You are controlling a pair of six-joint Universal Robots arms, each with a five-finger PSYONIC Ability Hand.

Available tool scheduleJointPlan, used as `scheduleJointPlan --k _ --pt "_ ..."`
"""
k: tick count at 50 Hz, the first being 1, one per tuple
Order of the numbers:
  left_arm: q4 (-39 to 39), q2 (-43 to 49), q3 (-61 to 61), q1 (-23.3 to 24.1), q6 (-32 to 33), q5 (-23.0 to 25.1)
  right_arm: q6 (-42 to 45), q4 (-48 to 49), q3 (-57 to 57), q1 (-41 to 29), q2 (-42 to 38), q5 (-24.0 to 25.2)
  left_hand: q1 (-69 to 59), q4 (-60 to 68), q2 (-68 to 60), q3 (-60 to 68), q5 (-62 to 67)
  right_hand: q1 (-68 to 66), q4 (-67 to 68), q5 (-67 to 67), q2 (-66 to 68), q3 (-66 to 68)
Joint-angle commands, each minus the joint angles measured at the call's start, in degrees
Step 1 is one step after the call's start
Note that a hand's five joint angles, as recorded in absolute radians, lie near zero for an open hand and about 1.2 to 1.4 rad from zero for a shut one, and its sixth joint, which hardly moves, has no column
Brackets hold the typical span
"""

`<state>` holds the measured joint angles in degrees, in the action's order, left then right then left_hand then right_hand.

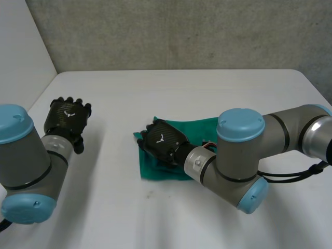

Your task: Fold the towel.

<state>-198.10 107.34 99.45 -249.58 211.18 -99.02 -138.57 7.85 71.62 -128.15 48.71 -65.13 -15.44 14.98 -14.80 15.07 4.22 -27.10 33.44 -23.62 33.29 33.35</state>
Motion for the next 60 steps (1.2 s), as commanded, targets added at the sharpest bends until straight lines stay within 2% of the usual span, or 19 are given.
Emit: scheduleJointPlan --k 1,5,8,14,16,20,21,22,23,24,26,30,37,43,51,56,58,59,60 --pt "-1.32 0.41 -3.91 5.15 -0.07 -0.03 -4.23 -0.99 1.94 3.16 6.12 -5.16 1.52 -1.06 0.89 -1.16 -0.30 17.10 -23.44 23.62 -23.29 -23.35" --pt "-2.46 1.90 -6.72 8.75 -0.24 -0.03 -10.03 -1.34 5.88 7.29 9.64 -9.83 1.69 -1.23 1.06 -1.33 -0.47 17.10 -23.44 23.62 -23.29 -23.35" --pt "-2.73 3.92 -8.57 11.13 -0.33 -0.03 -12.07 -1.87 8.97 9.67 11.67 -11.33 1.69 -1.23 1.06 -1.33 -0.47 17.10 -23.44 23.62 -23.29 -23.35" --pt "-2.64 9.89 -13.84 15.17 -0.16 -0.64 -12.60 -2.31 17.59 16.53 14.75 -11.78 1.53 -1.06 0.89 -1.16 -0.30 17.10 -23.44 23.62 -23.29 -23.35" --pt "-2.47 11.57 -14.98 15.62 -0.16 -0.73 -12.43 -1.69 22.92 22.13 15.62 -11.60 1.36 -0.90 0.72 -0.99 -0.13 16.24 -22.59 22.76 -22.43 -22.50" --pt "-2.38 12.45 -14.99 15.71 -0.33 -0.82 -12.34 -1.61 24.88 24.70 15.54 -10.99 1.36 -0.90 0.72 -0.99 -0.13 8.96 -15.30 15.47 -15.15 -15.21" --pt "-2.38 12.46 -14.90 15.71 -0.42 -0.82 -12.34 -1.61 25.50 25.75 15.37 -10.81 1.36 -0.90 0.72 -0.99 -0.13 3.28 -9.62 9.80 -9.47 -9.53" --pt "-2.38 12.46 -14.73 15.71 -0.42 -0.82 -12.16 -1.26 25.85 26.46 15.10 -10.81 1.36 -0.90 0.72 -0.99 -0.13 -11.93 5.59 -5.41 5.74 5.68" --pt "-2.38 12.46 -14.64 15.71 -0.42 -0.82 -12.16 -0.91 25.94 26.73 14.93 -10.72 1.36 -0.90 0.72 -0.99 -0.13 -21.07 14.73 -14.56 14.89 14.82" --pt "-2.20 12.46 -14.38 15.71 -0.42 -0.82 -12.16 0.40 26.03 26.99 14.40 -10.72 1.36 -0.90 0.72 -0.99 -0.13 -37.32 30.98 -30.80 31.13 31.07" --pt "-2.03 12.28 -14.20 15.71 -0.51 -0.91 -12.07 2.34 25.94 27.26 13.52 -10.81 1.36 -0.90 0.72 -0.99 -0.13 -52.84 46.50 -46.32 46.65 46.58" --pt "-2.11 11.14 -12.53 15.18 -0.60 -1.78 -12.07 5.33 24.80 27.08 12.46 -10.90 1.36 -0.90 0.72 -0.99 -0.13 -52.90 46.56 -46.38 46.71 46.65" --pt "-2.11 7.80 -9.81 14.48 -0.77 -2.58 -13.13 5.25 23.04 26.99 12.38 -11.51 1.53 -1.06 0.89 -1.16 -0.30 -52.90 46.56 -46.38 46.71 46.65" --pt "-2.29 6.04 -7.52 13.25 -0.77 -2.49 -14.79 4.55 24.88 26.73 12.38 -11.16 1.53 -1.06 0.89 -1.16 -0.30 -21.57 15.23 -15.05 15.38 15.31" --pt "-2.20 5.86 -7.34 13.42 -0.86 -2.58 -14.97 4.28 26.29 27.08 12.29 -10.99 1.53 -1.06 0.89 -1.16 -0.30 -19.99 13.65 -13.47 13.80 13.74" --pt "-2.11 5.86 -7.26 13.51 -1.12 -2.58 -15.06 4.46 26.03 27.08 12.29 -10.90 1.53 -1.06 0.89 -1.16 -0.30 -26.02 19.68 -19.50 19.83 19.77" --pt "-2.11 5.86 -7.26 13.51 -1.39 -2.58 -15.15 4.63 25.94 27.08 12.20 -10.81 1.53 -1.06 0.89 -1.16 -0.30 -36.42 30.08 -29.90 30.23 30.16" --pt "-2.11 5.78 -7.08 13.51 -1.47 -2.58 -15.32 4.81 25.85 27.08 12.11 -10.81 1.53 -1.06 0.89 -1.16 -0.30 -48.80 42.46 -42.28 42.61 42.54" --pt "-2.11 5.78 -6.99 13.51 -1.48 -2.58 -15.41 4.81 25.68 27.08 12.11 -10.81 1.53 -1.06 0.89 -1.16 -0.30 -52.86 46.52 -46.34 46.67 46.61"
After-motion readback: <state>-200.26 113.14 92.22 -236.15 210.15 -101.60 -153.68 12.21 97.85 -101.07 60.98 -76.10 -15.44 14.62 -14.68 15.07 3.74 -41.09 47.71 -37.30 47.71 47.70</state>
